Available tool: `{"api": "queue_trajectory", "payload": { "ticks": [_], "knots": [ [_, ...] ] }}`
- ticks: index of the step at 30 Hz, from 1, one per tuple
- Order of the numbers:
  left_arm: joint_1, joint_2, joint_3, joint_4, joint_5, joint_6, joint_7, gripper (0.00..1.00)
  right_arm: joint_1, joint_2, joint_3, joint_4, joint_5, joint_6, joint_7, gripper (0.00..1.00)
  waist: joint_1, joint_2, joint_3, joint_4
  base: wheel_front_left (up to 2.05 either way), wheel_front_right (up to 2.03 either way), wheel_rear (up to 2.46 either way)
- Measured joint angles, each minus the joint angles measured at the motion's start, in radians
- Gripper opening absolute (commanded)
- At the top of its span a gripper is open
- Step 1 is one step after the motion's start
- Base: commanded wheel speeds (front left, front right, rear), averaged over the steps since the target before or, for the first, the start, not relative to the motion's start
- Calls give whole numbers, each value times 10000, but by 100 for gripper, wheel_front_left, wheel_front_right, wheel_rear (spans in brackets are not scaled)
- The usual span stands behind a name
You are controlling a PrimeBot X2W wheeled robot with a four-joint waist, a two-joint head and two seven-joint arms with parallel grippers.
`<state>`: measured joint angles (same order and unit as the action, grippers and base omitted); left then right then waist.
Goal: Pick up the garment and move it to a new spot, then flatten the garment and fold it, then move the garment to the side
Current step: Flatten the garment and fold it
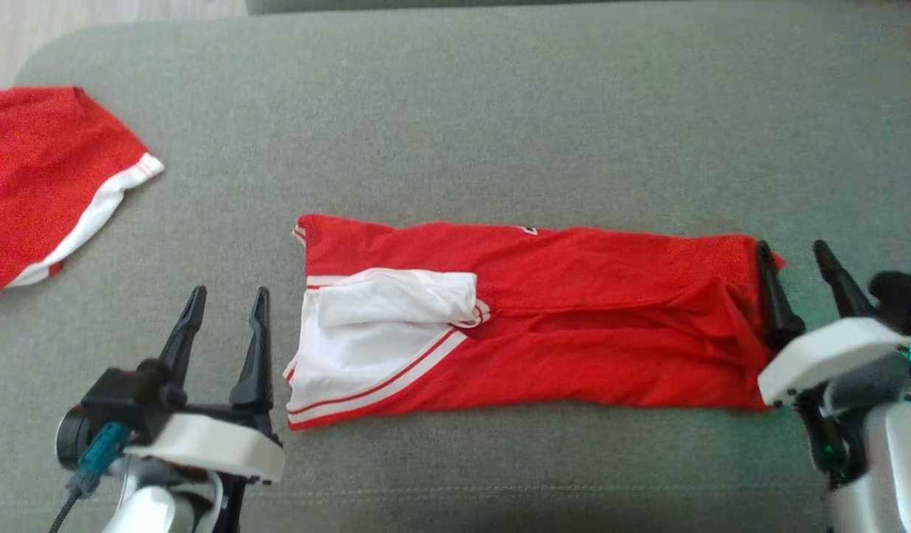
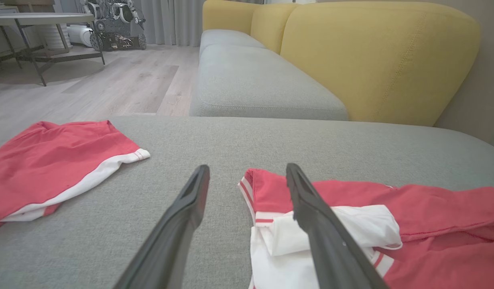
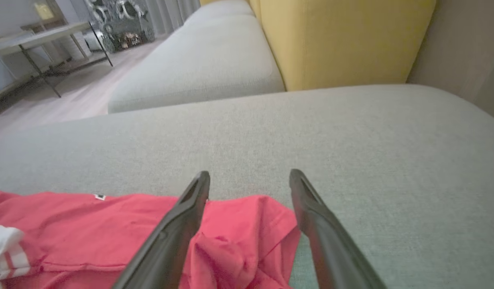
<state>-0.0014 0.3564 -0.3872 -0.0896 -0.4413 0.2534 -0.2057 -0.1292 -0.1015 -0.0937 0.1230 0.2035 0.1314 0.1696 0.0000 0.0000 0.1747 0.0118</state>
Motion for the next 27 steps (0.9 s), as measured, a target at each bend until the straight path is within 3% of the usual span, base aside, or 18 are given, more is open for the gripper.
{"api": "queue_trajectory", "payload": {
  "ticks": [8, 17, 27],
  "knots": [
    [-603, -226, -176, 401, 0, -288, -249, 100, -441, -67, 98, 1540, -410, 0, 1118, 100, 0, 0, 625, 252, 0, 0, 0],
    [-746, -422, -150, 759, 0, -477, -351, 100, 544, 366, -886, 585, -888, 0, 1935, 100, 0, 0, 883, 380, 0, 0, 0],
    [-962, -449, -107, 853, 2, -546, -426, 100, 760, 506, -761, 36, -533, 0, 2470, 100, 0, 0, 1177, 293, 0, 0, 0]
  ]
}}
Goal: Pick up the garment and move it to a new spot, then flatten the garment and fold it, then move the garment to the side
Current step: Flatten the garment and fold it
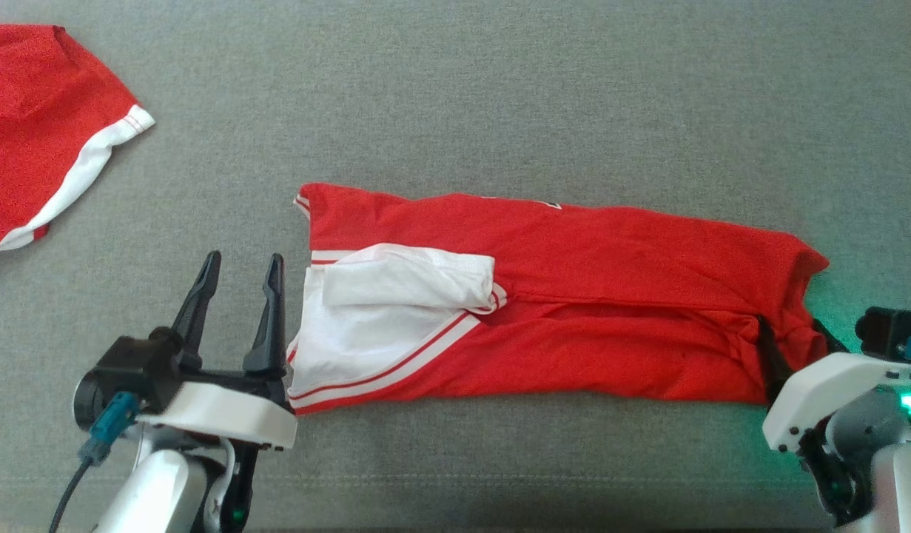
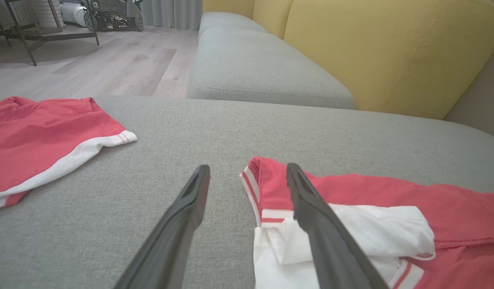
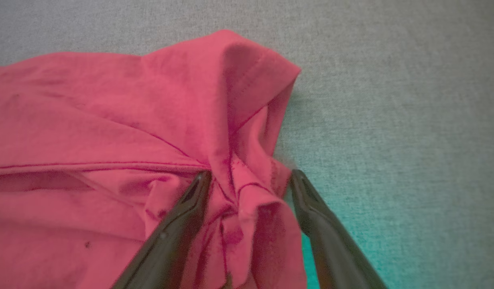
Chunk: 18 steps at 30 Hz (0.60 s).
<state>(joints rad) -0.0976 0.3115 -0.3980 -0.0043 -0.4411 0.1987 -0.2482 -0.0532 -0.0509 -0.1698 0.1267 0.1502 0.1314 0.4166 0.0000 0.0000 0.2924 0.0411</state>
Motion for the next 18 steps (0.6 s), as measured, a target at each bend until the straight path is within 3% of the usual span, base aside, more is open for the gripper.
{"api": "queue_trajectory", "payload": {
  "ticks": [2, 3, 5, 11, 18],
  "knots": [
    [-77, 0, 13, 31, 4, -50, 0, 100, -48, -2, 21, -4, 94, 0, 163, 100, 0, 0, 23, 5, 0, 0, 0],
    [-102, 0, 23, 42, 17, -50, 0, 100, -65, -2, 23, -12, 161, 0, 244, 71, 0, 0, 22, 13, 0, 0, 0],
    [-106, -8, 38, 56, 79, -50, -2, 100, -64, -2, 29, -23, 359, 0, 326, 0, 0, 0, 2, 29, 0, 0, 0],
    [-94, -21, 153, 94, 81, -40, -13, 100, 2, 77, -59, -52, 811, 0, 176, 0, 0, 0, -192, 23, 0, 0, 0],
    [-56, -19, 180, 86, 84, 2, -13, 100, 20, 94, -1003, -405, 761, 0, -58, 0, 0, 0, -504, -65, 0, 0, 0]
  ]
}}
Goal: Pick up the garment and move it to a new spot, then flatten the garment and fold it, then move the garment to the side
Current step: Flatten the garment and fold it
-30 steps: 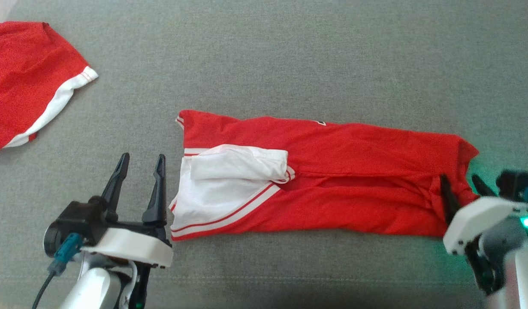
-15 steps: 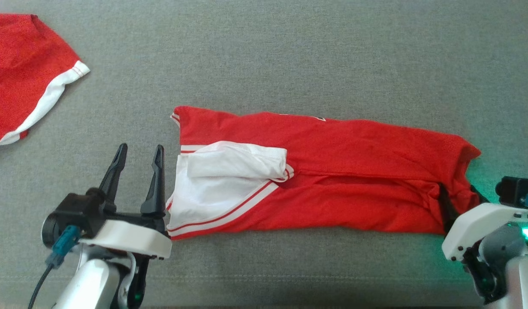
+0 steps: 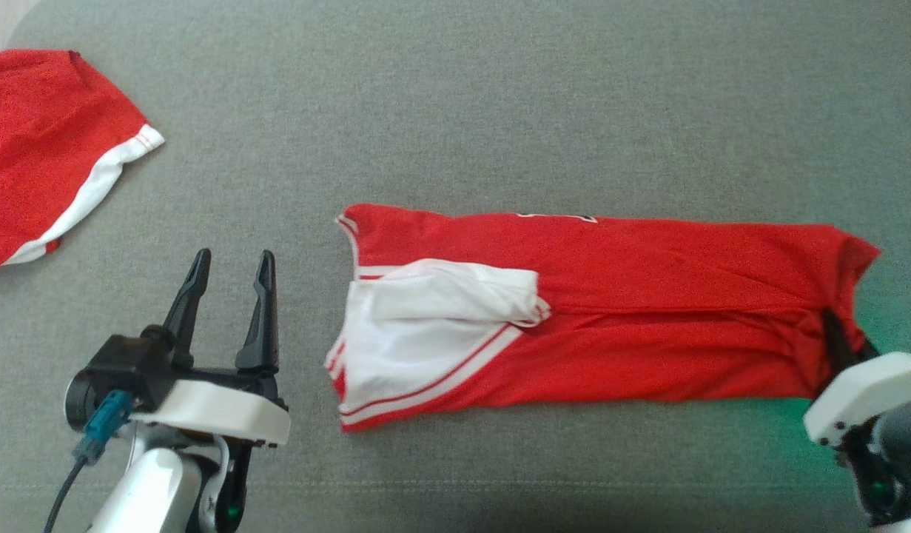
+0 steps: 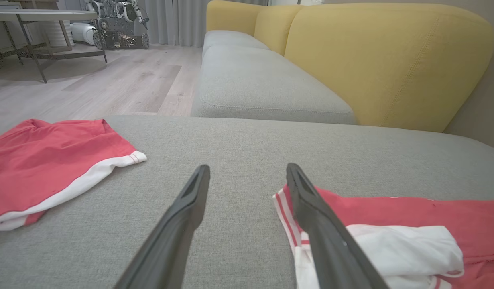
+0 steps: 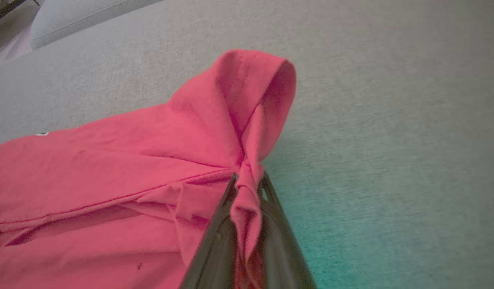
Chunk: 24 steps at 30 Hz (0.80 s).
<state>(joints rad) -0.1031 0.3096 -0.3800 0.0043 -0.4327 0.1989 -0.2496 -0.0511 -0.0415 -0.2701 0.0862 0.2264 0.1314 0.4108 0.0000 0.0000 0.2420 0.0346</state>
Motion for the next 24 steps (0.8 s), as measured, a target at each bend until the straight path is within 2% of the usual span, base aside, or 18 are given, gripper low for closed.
{"api": "queue_trajectory", "payload": {
  "ticks": [6, 10, 12, 18, 21, 24],
  "knots": [
    [127, -2, -19, -2, 0, 12, 0, 100, 5, -259, -665, -73, 198, 0, 44, 0, 0, 0, -258, 1, 0, 0, 0],
    [362, 2, -27, 10, 0, 119, 2, 100, 4, -343, -385, -633, 575, 0, 332, 0, 0, 0, -529, -25, 0, 0, 0],
    [475, 4, -36, 21, -2, 127, 6, 100, -2, -326, 35, -1089, 878, 0, 648, 0, 0, 0, -710, -50, 0, 0, 0],
    [755, 21, -121, 10, -12, 213, 104, 100, -23, -35, 1636, -2332, 2957, 0, 1714, 0, 0, 0, -1254, -57, 0, 0, 0],
    [828, 35, -169, 2, -12, 284, 130, 100, -117, -42, 2472, -2366, 4042, 0, 1774, 0, 0, 0, -1390, 23, 0, 0, 0],
    [823, 36, -268, -31, -12, 297, 203, 100, -277, -54, 3670, -1881, 4945, 0, 1377, 0, 0, 0, -1410, 191, 0, 0, 0]
  ]
}}
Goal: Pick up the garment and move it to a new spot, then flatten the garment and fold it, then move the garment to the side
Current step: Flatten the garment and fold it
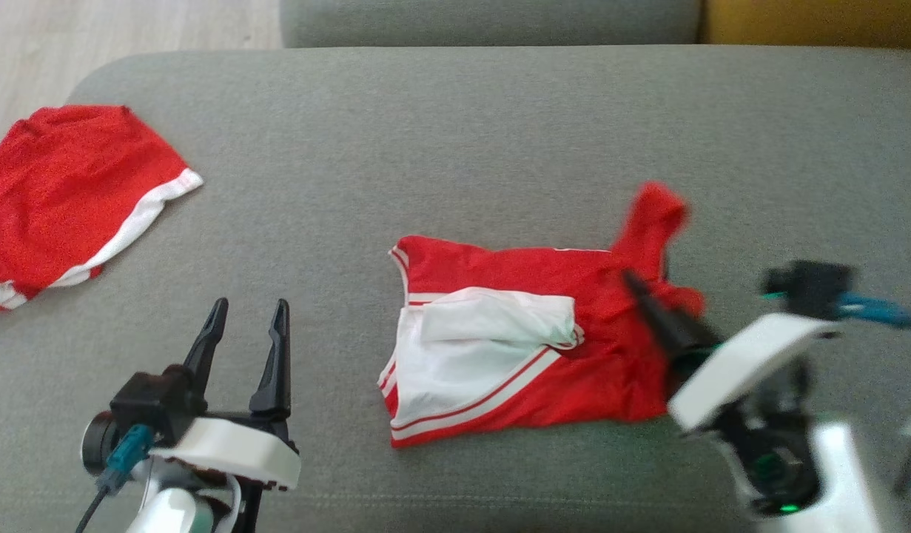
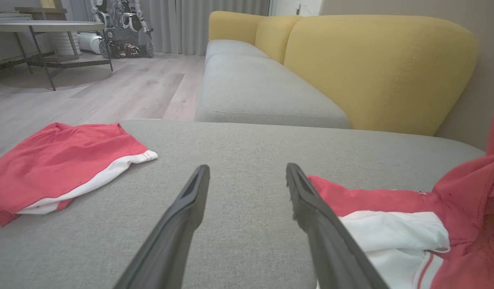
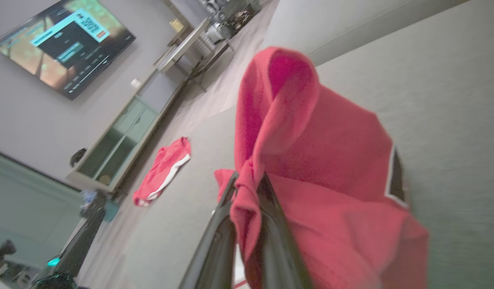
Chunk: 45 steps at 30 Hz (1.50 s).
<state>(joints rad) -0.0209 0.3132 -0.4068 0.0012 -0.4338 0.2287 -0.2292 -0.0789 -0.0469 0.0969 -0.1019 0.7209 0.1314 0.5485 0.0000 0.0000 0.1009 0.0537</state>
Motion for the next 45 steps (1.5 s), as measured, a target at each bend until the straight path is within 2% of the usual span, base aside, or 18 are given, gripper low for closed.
{"api": "queue_trajectory", "payload": {
  "ticks": [6, 7, 11, 16, 17, 18, 25, 29, 32, 37, 41, 45],
  "knots": [
    [-54, 8, -35, -10, 0, -96, 0, 100, -787, -19, 2560, 1779, 1170, 0, -1331, 0, 0, 0, 179, 421, 0, 0, 0],
    [-54, 8, -35, -10, 0, -96, 0, 100, -787, -19, 2560, 1779, 1170, 0, -1331, 0, 0, 0, 179, 421, 0, 0, 0],
    [-233, -17, -115, 21, 0, -102, 0, 100, -1716, -44, 3768, 3080, 1672, 0, -2213, 0, 0, 0, 394, 736, 0, 0, 0],
    [-513, -92, -105, 132, 0, -192, -29, 100, -2891, -123, 4694, 4813, 2159, 0, -3127, 0, 0, 0, 795, 1038, 0, 0, 0],
    [-515, -109, -105, 167, 0, -192, -50, 100, -3022, -136, 4813, 5005, 2240, 0, -3266, 89, 0, 0, 845, 1055, 0, 0, 0],
    [-515, -127, -105, 209, 0, -194, -73, 100, -3129, -150, 4915, 5160, 2380, 0, -3405, 100, 0, 0, 880, 1063, 0, 0, 0],
    [-545, -153, -54, 368, 0, -268, -113, 100, -3822, -174, 5647, 5254, 2855, 0, -4452, 100, 0, 0, 917, 873, 0, 0, 0],
    [-571, -151, -13, 384, 0, -265, -115, 100, -4066, -173, 5496, 4836, 2548, 0, -5016, 100, 0, 0, 849, 722, 0, 0, 0],
    [-570, -142, 8, 384, 0, -249, -117, 100, -4067, -253, 4867, 4483, 2025, 0, -5317, 100, 0, 0, 774, 593, 0, 0, 0],
    [-555, -61, 73, 368, 0, -163, -161, 100, -3736, -880, 3296, 3718, 1070, 0, -5428, 100, 0, 0, 638, 354, 0, 0, 0],
    [-485, 29, 163, 282, 0, -71, -155, 100, -2644, -1264, 1741, 3158, 311, 0, -5292, 100, 0, 0, 512, 148, 0, 0, 0],
    [-330, 125, 201, 113, 0, 10, -88, 100, -1303, -1315, 188, 2449, -571, 0, -5028, 100, 0, 0, 372, -53, 0, 0, 0]
  ]
}}
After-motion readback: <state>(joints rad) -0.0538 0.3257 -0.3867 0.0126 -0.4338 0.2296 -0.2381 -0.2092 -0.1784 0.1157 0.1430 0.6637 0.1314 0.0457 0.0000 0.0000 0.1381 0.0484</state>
